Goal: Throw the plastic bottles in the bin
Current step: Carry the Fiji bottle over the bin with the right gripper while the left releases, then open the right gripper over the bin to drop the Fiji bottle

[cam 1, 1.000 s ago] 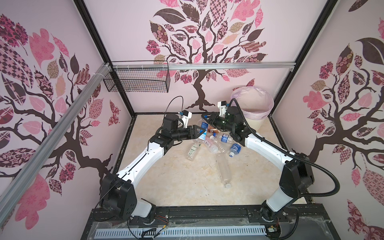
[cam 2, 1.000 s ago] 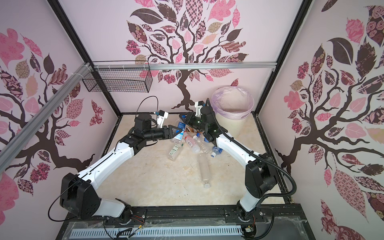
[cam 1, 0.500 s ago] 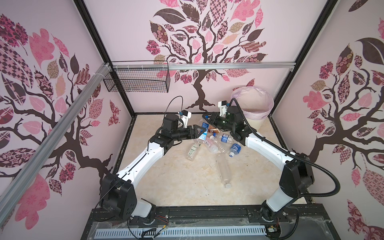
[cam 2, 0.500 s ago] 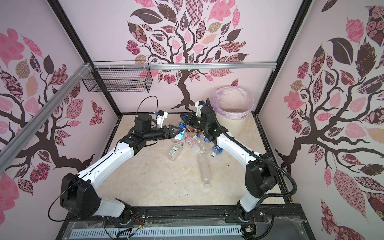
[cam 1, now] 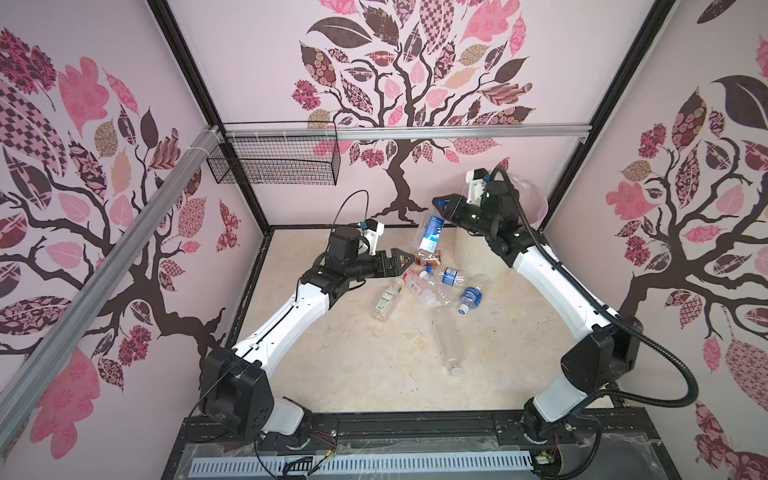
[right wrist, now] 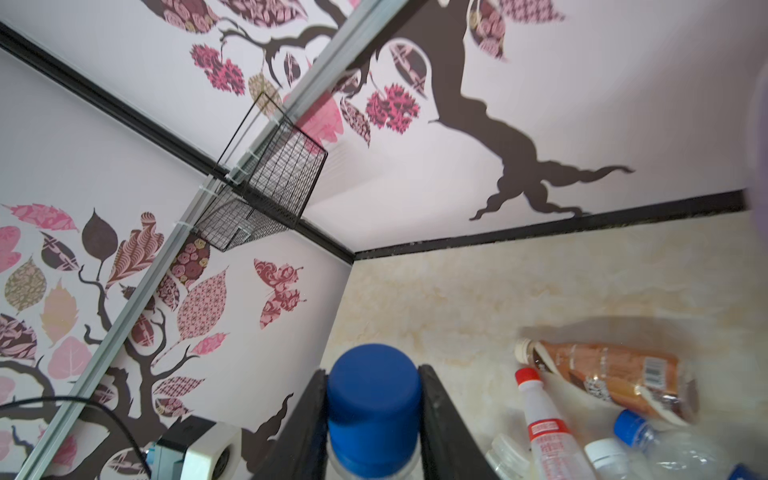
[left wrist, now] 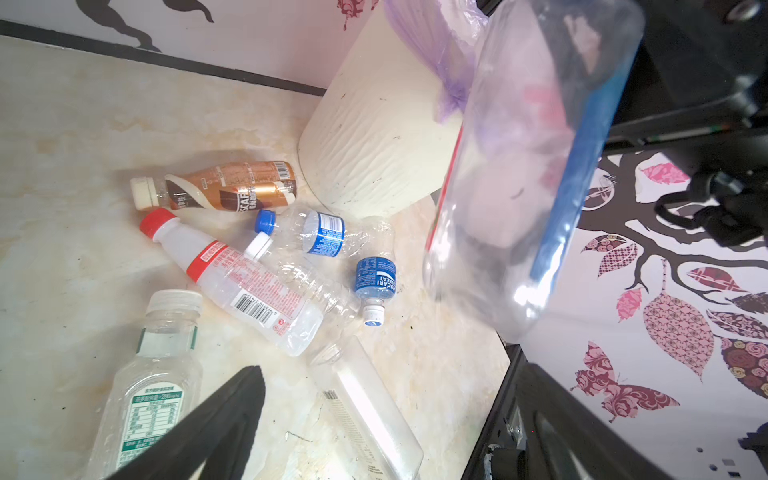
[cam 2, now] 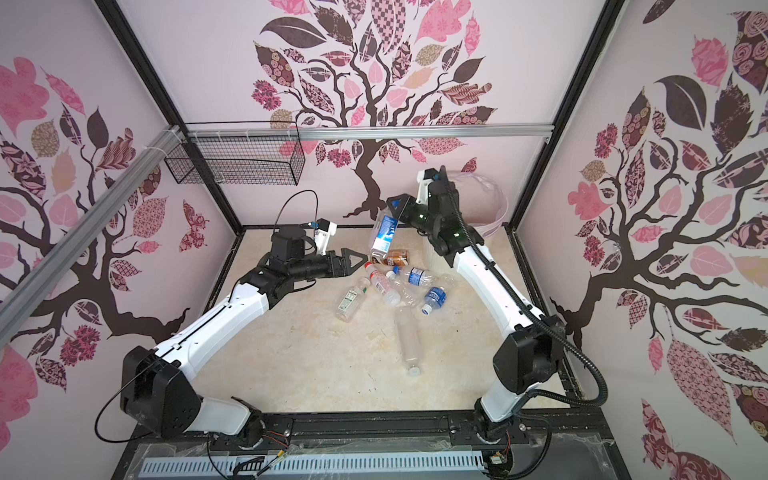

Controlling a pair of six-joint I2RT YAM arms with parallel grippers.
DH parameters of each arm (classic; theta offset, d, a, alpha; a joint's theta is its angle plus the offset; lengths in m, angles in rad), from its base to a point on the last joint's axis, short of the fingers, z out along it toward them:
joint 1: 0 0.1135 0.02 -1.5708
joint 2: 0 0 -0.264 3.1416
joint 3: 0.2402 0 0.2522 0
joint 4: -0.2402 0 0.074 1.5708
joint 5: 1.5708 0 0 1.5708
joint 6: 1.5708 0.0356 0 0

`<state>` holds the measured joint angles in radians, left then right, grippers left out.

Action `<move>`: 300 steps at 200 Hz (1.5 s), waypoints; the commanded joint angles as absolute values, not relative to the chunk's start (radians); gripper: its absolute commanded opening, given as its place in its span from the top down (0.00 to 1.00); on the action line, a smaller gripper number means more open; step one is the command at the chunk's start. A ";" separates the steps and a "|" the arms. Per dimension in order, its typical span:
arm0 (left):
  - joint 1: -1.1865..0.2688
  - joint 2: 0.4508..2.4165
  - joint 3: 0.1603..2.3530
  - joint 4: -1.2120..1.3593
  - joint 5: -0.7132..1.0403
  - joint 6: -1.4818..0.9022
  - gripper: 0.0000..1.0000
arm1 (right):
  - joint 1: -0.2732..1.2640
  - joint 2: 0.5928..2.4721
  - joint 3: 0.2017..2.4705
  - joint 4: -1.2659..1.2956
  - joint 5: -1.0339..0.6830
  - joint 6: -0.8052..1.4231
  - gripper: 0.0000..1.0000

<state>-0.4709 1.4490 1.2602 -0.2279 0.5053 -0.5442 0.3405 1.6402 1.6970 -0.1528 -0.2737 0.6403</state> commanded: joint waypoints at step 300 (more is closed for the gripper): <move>-0.596 1.578 1.522 -0.293 0.412 -0.534 0.02 | 0.099 1.652 2.122 -0.434 0.187 0.233 0.01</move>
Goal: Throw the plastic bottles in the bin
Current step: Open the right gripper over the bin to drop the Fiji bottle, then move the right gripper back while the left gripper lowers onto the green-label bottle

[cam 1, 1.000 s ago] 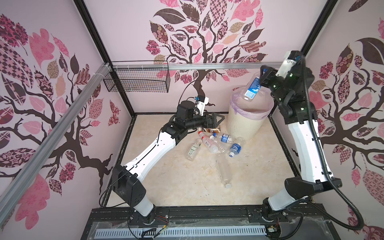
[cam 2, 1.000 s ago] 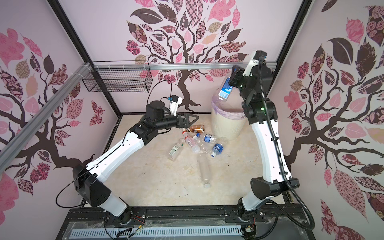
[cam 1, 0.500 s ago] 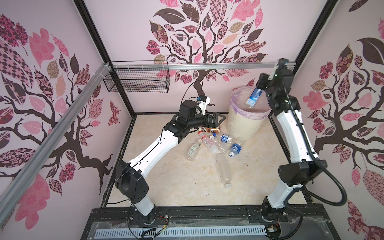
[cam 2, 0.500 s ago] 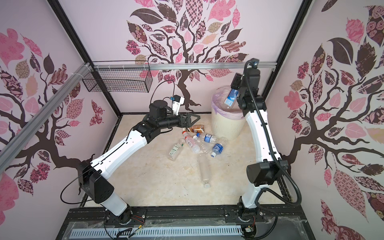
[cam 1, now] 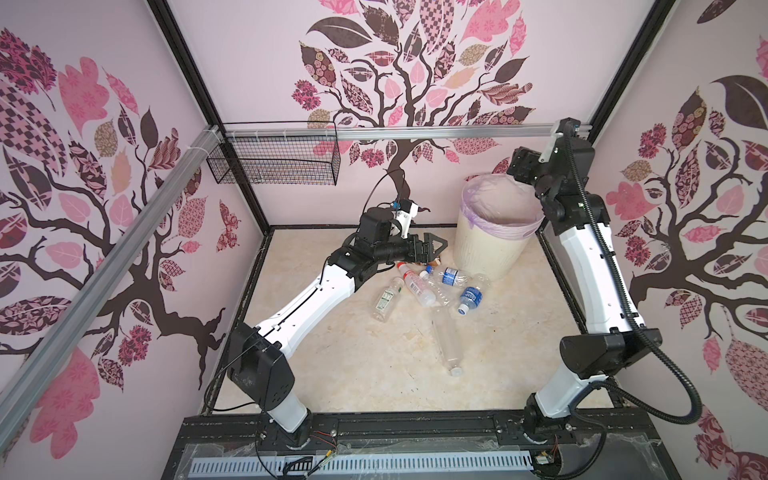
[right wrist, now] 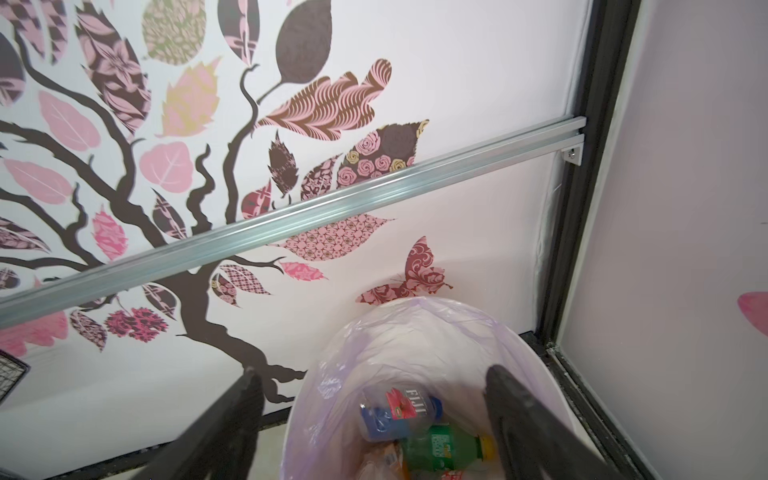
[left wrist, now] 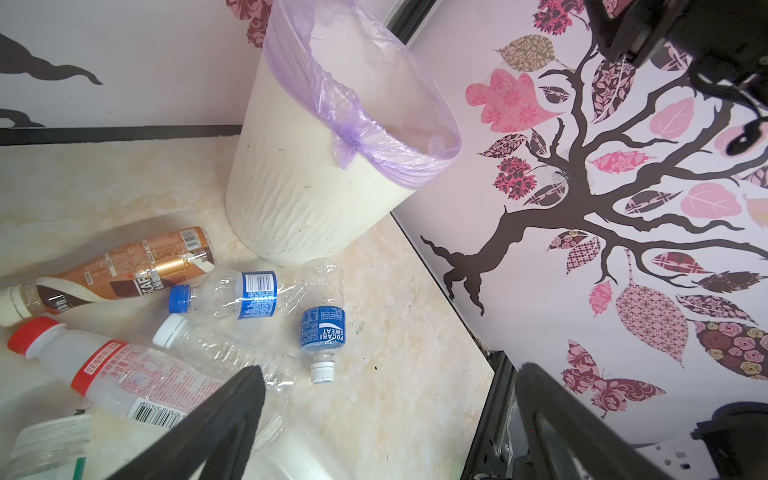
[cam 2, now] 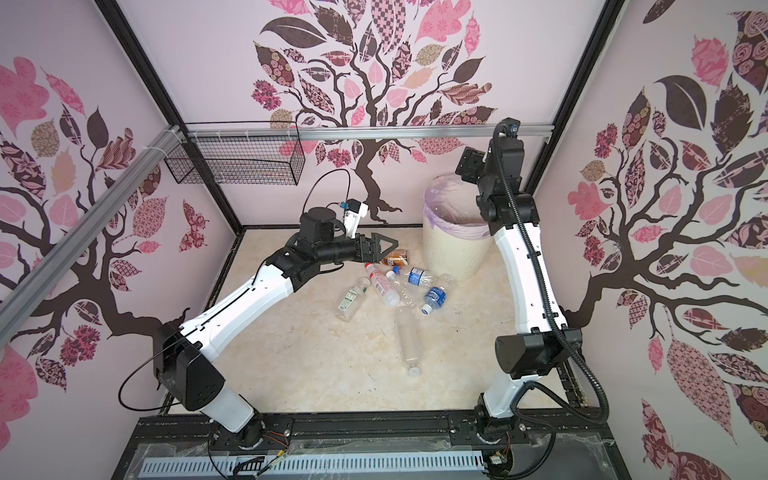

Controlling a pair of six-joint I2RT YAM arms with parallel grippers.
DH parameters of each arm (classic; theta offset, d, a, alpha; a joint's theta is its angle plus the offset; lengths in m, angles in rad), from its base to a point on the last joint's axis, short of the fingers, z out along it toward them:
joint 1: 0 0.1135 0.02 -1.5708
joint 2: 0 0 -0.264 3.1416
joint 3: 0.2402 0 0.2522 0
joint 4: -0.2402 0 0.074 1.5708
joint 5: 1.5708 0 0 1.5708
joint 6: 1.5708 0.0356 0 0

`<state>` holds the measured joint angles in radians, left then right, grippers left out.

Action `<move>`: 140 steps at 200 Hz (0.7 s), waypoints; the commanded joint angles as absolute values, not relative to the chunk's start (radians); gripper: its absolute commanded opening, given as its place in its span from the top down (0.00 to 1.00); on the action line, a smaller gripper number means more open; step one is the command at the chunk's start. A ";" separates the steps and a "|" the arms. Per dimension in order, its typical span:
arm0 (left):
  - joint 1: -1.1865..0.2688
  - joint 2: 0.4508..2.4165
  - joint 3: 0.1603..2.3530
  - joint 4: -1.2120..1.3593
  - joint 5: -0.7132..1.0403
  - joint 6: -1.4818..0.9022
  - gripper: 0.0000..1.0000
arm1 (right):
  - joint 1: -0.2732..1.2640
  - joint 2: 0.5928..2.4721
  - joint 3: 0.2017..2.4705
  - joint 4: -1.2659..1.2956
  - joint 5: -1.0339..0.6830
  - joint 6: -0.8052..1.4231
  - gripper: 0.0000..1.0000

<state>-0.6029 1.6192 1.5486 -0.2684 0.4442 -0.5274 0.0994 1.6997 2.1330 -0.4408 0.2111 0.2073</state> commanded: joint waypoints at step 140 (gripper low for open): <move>-0.457 1.657 1.358 -0.796 0.219 -0.439 0.02 | 0.393 1.493 1.581 -0.296 0.143 0.262 0.01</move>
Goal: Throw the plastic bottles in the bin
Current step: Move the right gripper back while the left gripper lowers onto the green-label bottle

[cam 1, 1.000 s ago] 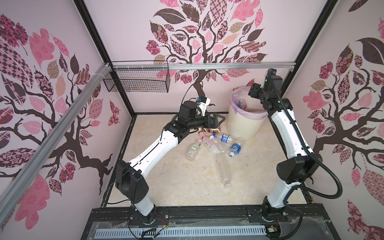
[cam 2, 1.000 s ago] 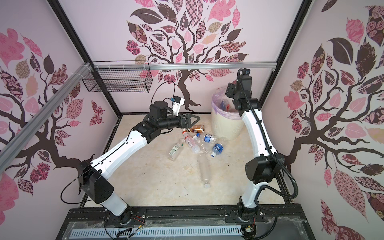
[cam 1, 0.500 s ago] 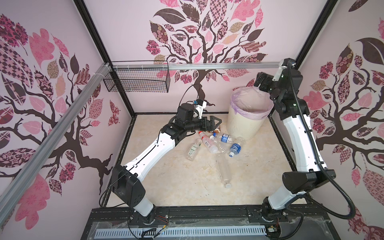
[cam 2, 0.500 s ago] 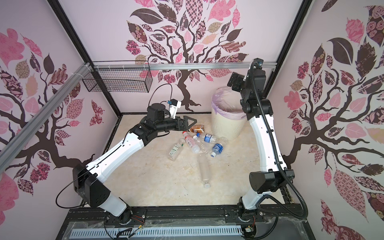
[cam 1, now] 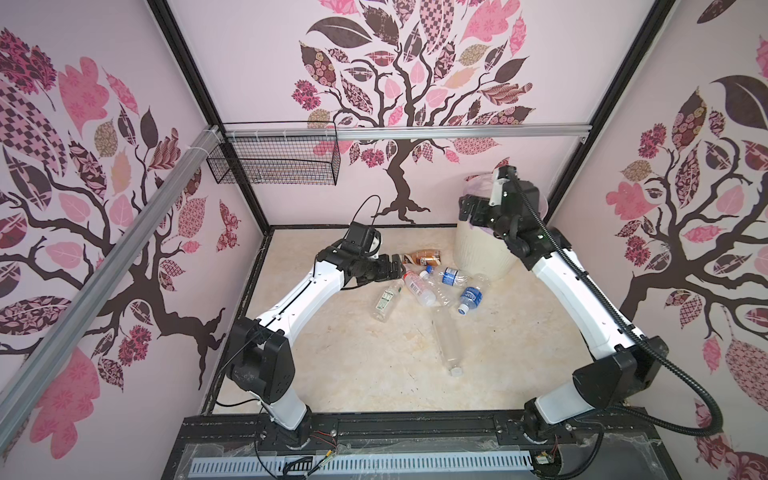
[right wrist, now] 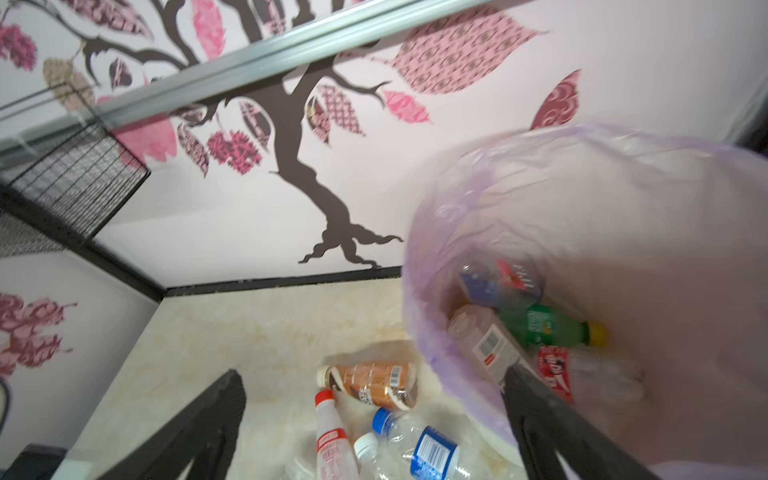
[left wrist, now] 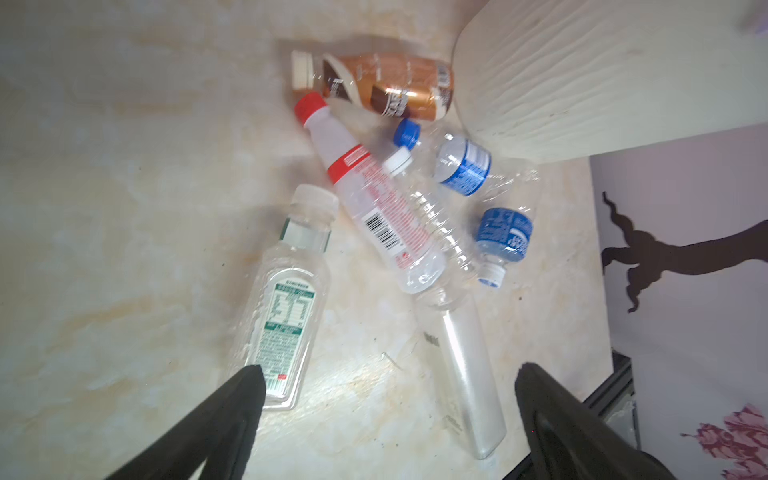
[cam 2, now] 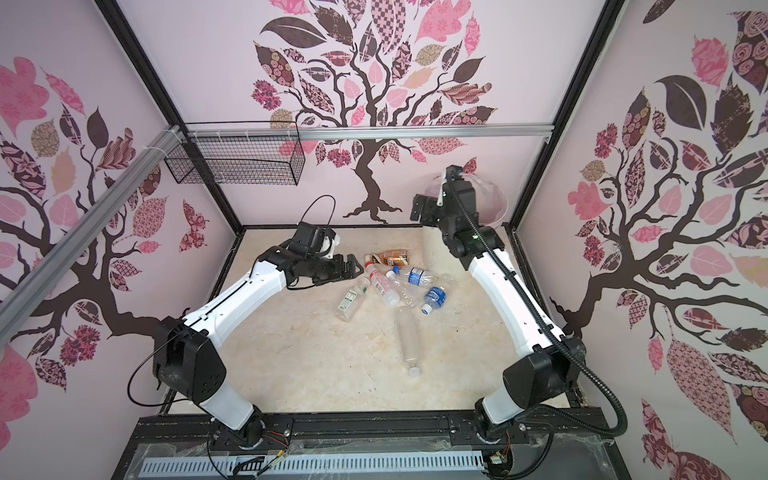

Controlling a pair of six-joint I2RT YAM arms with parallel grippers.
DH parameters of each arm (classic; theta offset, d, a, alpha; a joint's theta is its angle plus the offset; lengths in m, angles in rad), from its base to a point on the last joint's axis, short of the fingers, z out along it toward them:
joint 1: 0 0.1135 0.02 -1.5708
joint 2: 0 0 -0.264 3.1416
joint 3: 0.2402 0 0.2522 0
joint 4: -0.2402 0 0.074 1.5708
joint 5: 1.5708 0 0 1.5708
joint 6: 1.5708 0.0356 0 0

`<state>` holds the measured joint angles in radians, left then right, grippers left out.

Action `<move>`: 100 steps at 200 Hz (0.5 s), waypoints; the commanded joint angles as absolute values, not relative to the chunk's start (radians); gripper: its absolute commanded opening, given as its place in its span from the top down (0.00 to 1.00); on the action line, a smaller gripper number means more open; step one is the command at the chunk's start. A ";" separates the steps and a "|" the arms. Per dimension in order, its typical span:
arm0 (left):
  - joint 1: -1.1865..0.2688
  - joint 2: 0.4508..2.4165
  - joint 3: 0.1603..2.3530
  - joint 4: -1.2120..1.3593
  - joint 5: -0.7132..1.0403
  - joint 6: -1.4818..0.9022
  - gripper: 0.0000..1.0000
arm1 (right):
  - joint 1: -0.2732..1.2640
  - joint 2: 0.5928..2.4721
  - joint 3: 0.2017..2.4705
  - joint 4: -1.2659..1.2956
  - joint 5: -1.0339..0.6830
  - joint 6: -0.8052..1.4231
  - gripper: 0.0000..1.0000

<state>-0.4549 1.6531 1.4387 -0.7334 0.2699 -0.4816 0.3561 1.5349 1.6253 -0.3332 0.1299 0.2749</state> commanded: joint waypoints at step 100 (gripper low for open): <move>-0.495 1.791 1.316 -0.839 0.035 -0.439 0.02 | 0.545 1.448 1.306 -0.265 0.135 0.289 0.01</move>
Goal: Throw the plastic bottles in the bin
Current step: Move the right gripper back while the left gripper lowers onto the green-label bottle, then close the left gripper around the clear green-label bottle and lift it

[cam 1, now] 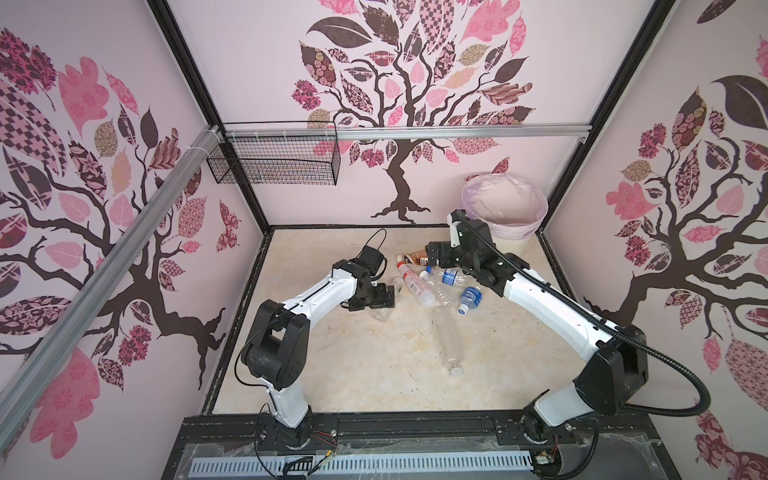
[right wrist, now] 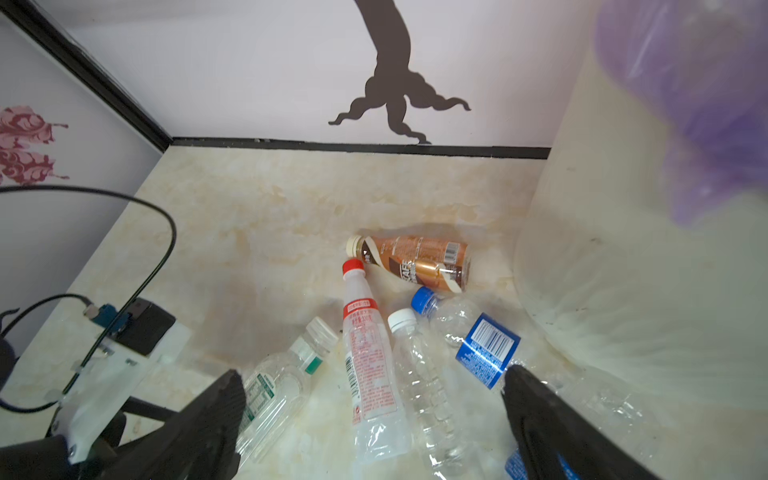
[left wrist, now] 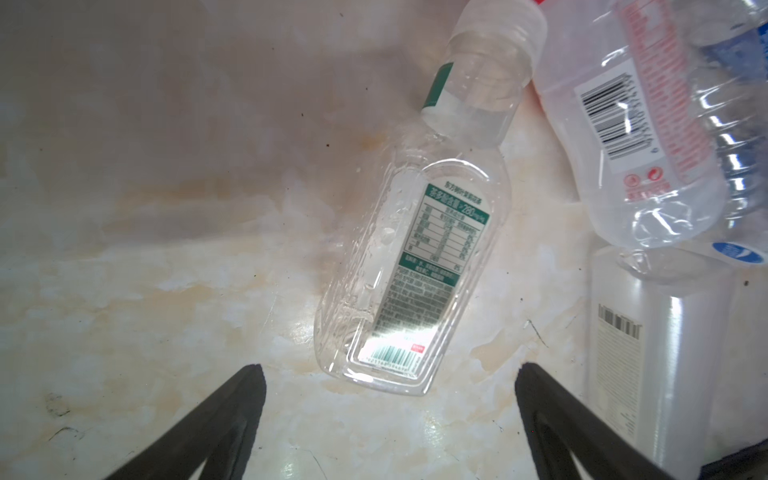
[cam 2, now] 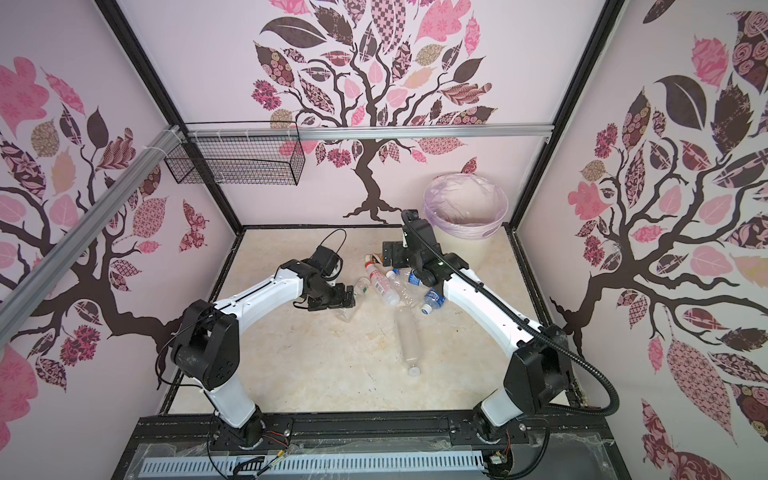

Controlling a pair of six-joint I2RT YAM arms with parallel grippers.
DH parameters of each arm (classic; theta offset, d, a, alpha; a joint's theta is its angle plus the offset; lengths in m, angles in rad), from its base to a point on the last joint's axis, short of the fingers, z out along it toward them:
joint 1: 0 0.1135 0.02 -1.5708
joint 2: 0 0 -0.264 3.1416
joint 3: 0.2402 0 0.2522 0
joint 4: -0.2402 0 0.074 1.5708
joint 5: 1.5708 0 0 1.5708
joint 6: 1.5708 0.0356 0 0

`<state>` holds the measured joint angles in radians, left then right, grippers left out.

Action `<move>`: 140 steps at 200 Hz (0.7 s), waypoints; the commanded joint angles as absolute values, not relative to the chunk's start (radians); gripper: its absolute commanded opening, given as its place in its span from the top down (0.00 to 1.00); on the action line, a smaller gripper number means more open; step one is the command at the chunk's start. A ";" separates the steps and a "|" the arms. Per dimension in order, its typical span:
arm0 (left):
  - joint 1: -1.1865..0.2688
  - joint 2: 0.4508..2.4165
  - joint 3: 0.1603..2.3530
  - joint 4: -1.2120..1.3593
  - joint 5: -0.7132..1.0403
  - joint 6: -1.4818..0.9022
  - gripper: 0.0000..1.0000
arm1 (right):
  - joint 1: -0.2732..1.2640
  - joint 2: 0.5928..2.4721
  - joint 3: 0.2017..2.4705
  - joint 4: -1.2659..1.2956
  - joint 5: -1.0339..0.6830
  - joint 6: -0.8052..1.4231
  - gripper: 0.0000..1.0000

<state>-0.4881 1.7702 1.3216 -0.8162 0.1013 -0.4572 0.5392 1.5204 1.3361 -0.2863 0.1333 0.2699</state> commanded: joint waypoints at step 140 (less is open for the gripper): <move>-0.516 1.876 1.329 -0.825 0.053 -0.471 0.11 | 0.544 1.384 1.152 -0.225 0.089 0.298 0.01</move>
<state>-0.5179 1.8732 1.3220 -0.8494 0.0383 -0.4637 0.5457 1.4322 1.1515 -0.2394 0.1001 0.2882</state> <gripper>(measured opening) 0.893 0.995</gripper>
